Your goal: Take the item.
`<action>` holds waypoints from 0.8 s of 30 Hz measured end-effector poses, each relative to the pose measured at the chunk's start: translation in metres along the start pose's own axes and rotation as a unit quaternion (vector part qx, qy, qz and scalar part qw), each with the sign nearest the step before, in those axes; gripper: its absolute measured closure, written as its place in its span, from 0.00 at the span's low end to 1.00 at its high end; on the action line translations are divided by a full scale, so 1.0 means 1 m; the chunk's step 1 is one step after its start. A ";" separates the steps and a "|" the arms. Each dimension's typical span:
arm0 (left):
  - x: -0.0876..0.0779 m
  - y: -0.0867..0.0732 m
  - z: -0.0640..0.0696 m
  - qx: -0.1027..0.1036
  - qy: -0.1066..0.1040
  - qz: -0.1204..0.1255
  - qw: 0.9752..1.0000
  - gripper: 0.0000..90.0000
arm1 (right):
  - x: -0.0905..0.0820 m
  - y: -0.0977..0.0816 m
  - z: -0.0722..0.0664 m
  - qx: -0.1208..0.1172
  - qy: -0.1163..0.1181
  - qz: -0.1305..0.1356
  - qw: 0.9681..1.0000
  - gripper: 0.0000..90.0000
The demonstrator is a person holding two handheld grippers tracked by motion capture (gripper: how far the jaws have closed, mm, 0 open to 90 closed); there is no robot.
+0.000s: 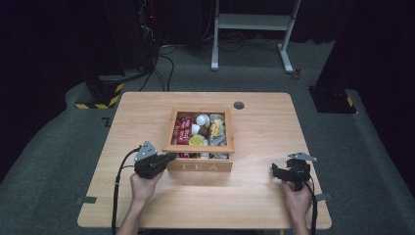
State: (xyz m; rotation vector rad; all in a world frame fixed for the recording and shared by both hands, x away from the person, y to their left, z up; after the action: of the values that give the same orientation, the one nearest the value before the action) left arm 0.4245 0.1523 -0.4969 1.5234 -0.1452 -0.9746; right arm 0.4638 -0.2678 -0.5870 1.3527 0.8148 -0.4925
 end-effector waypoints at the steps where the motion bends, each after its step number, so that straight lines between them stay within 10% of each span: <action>1: -0.001 0.002 0.000 0.000 0.000 0.002 1.000 1.00 | 0.000 0.000 0.000 -0.001 0.000 0.000 1.000 0.16; 24: 0.008 0.025 -0.003 -0.008 -0.013 0.011 1.000 1.00 | 0.000 0.000 -0.001 -0.005 0.003 0.001 1.000 0.17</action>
State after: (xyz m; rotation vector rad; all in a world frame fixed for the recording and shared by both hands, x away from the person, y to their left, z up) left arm 0.4423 0.1437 -0.4792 1.4922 -0.1707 -0.9761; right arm 0.4638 -0.2668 -0.5870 1.3472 0.8209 -0.4827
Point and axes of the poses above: each handheld gripper's, and its own axes: x roughly forward along the jaws, y roughly out of its top, z roughly to its right, the point moved 9 cm from there along x, roughly forward along the jaws, and after that the axes turned 4 degrees about -z, right-handed, at the moved point
